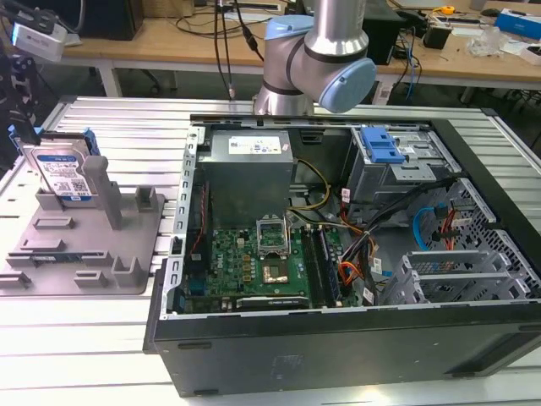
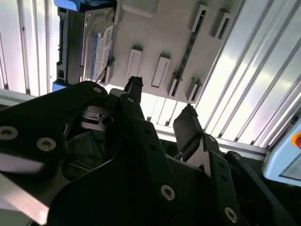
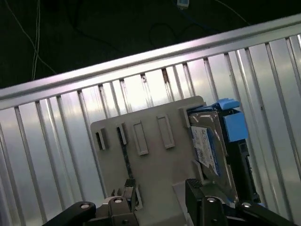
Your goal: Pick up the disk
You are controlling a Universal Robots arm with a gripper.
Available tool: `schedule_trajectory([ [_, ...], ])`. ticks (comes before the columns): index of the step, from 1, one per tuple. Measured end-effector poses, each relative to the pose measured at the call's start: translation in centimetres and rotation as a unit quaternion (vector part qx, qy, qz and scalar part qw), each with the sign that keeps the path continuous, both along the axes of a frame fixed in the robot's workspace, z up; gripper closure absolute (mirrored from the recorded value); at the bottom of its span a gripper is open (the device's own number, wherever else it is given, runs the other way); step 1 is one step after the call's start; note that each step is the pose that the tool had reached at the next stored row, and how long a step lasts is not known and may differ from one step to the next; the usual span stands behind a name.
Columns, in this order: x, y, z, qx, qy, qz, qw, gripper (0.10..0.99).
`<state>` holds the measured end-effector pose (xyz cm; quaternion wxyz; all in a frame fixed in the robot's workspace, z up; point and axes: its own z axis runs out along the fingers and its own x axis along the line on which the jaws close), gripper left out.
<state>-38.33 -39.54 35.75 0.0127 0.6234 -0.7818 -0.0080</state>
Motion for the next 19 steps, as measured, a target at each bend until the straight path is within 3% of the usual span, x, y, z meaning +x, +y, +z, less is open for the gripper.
schedule_trajectory([
  [5, 0.00, 0.00, -0.17, -0.0011, -0.0023, 0.050, 0.9987, 0.545],
  [7, 0.00, 0.00, -0.26, -0.0021, -0.0042, 0.076, 0.9971, 0.545],
  [15, 0.00, 0.01, -0.27, -0.0042, -0.0041, 0.079, 0.9968, 0.545],
  [17, -0.07, 0.55, -0.27, -0.0042, -0.0041, 0.079, 0.9968, 0.545],
  [19, -0.14, 1.46, -0.27, -0.0041, -0.0042, 0.079, 0.9968, 0.545],
])
